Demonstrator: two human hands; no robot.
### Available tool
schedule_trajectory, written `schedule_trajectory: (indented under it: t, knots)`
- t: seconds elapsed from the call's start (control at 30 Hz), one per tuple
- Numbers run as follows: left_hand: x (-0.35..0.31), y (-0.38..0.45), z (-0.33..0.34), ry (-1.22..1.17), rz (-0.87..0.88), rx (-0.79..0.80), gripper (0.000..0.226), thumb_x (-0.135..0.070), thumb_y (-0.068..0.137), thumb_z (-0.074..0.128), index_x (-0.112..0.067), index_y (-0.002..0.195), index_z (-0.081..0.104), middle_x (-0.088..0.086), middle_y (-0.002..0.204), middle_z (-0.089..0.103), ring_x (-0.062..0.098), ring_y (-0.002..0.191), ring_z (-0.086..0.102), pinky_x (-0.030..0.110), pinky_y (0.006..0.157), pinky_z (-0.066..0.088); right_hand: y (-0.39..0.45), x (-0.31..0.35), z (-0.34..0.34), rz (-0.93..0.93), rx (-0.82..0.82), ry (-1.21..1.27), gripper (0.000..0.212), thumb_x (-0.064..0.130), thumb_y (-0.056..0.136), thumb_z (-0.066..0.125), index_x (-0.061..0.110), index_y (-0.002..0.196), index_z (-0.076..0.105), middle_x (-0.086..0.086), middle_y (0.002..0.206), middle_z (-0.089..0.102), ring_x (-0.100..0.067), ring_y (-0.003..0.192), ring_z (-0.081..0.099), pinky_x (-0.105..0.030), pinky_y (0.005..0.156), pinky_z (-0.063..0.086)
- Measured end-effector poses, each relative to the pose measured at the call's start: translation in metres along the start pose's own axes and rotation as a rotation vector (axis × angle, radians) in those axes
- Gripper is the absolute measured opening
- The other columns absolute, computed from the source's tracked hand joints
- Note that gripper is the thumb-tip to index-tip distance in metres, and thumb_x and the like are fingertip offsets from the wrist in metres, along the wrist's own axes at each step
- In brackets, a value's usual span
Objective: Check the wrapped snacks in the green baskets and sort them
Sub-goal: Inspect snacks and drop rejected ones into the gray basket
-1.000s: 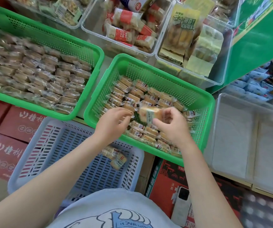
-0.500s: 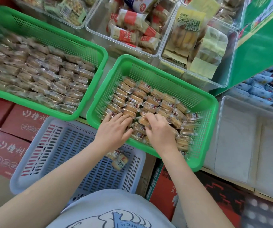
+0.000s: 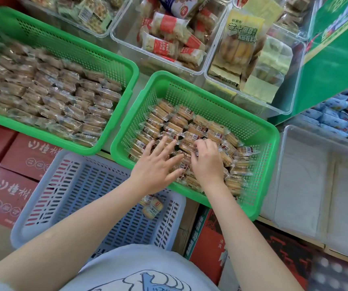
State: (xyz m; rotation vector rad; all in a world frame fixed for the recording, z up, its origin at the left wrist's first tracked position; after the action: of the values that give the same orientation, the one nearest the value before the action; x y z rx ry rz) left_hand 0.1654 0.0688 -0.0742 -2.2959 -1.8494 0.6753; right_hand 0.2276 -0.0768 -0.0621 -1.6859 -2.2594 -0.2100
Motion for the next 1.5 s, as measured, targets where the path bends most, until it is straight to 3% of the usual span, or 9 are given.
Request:
schedule_trajectory:
  t: [0.13,0.3,0.6,0.77,0.93,1.03,1.1,1.27,1.5]
  knots:
    - [0.000,0.003,0.002,0.016,-0.017,0.023,0.080,-0.073,0.091,-0.007,-0.041,0.158,0.024,0.001,0.170,-0.002,0.023,0.155,-0.015,0.053,0.124,-0.009,0.011,-0.003,0.005,0.016,0.109,-0.041,0.019,0.012,0.095,0.063,0.005,0.112,0.060,-0.012,0.110,0.058,-0.028,0.100,0.055,-0.035,0.078,0.046]
    - [-0.001,0.002,0.000,0.013,-0.022,0.037,0.087,-0.073,0.087,-0.013,-0.040,0.159,0.022,0.001,0.170,-0.002,0.023,0.155,-0.015,0.053,0.124,-0.011,0.011,0.002,0.008,-0.061,0.073,-0.164,0.004,-0.001,0.088,0.064,0.001,0.091,0.062,-0.014,0.086,0.059,-0.032,0.070,0.061,-0.029,0.049,0.035]
    - [-0.001,0.002,0.001,0.050,-0.017,0.043,0.078,-0.071,0.094,-0.003,-0.037,0.158,0.024,0.002,0.170,0.001,0.025,0.156,-0.010,0.055,0.124,-0.008,-0.001,0.004,-0.015,-0.002,0.103,0.110,0.013,0.012,0.104,0.041,0.005,0.104,0.052,-0.006,0.094,0.053,-0.019,0.071,0.047,-0.026,0.053,0.027]
    - [0.001,0.000,0.001,-0.001,-0.022,0.017,0.056,-0.054,0.105,0.016,-0.037,0.157,0.027,0.000,0.170,0.005,0.023,0.156,-0.009,0.051,0.125,-0.008,-0.026,0.023,-0.083,-0.061,-0.159,0.314,0.010,0.010,0.102,0.043,0.009,0.094,0.049,-0.002,0.083,0.049,-0.016,0.065,0.047,-0.028,0.053,0.037]
    - [0.014,-0.012,-0.036,-0.859,-0.267,-0.207,0.036,-0.016,0.107,0.042,-0.021,0.139,0.057,-0.004,0.144,0.058,0.011,0.135,0.048,0.046,0.119,0.035,-0.053,0.029,-0.126,-0.094,-0.175,0.431,0.009,0.009,0.104,0.045,0.014,0.102,0.052,0.006,0.071,0.051,-0.012,0.059,0.050,-0.028,0.047,0.038]
    - [-0.003,-0.037,-0.075,-1.438,-0.267,-0.123,0.027,-0.032,0.107,0.044,-0.024,0.116,0.068,-0.007,0.104,0.076,0.012,0.100,0.071,0.034,0.091,0.058,-0.064,0.033,-0.125,-0.120,-0.085,0.471,0.014,0.006,0.103,0.047,0.018,0.099,0.054,0.007,0.074,0.057,-0.011,0.065,0.057,-0.034,0.056,0.048]
    - [-0.023,-0.054,-0.091,-1.428,-0.152,-0.001,0.028,-0.044,0.097,0.056,-0.023,0.108,0.071,0.002,0.099,0.077,0.016,0.091,0.072,0.030,0.080,0.059,-0.072,0.036,-0.121,-0.123,-0.041,0.455,0.013,0.008,0.102,0.049,0.018,0.099,0.057,0.005,0.072,0.060,-0.015,0.062,0.058,-0.042,0.057,0.048]
    - [-0.034,-0.086,-0.088,-1.402,-0.192,-0.032,0.017,-0.016,0.092,0.071,0.001,0.092,0.068,0.010,0.088,0.074,0.024,0.082,0.070,0.048,0.084,0.059,-0.098,0.047,-0.123,-0.059,-0.031,0.568,0.006,0.014,0.099,0.060,0.014,0.097,0.065,0.003,0.074,0.064,-0.015,0.066,0.060,-0.039,0.062,0.050]
    - [-0.043,-0.131,-0.092,-1.566,-0.182,-0.136,0.024,-0.026,0.075,0.077,-0.007,0.090,0.079,0.016,0.093,0.077,0.027,0.087,0.074,0.034,0.075,0.061,-0.133,0.058,-0.127,0.191,0.093,1.009,0.008,0.017,0.092,0.072,0.011,0.087,0.069,-0.001,0.081,0.070,-0.014,0.075,0.066,-0.036,0.070,0.060]
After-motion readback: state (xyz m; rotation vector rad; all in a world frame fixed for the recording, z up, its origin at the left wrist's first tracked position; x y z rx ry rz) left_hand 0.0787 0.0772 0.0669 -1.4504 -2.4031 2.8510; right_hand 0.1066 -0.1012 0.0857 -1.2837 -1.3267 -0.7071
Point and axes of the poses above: each hand's wrist, its own y-axis towards the middle knuckle, its own z-axis out of the palm, x = y × z, the point moved 4 cm from there along y, towards the middle knuckle
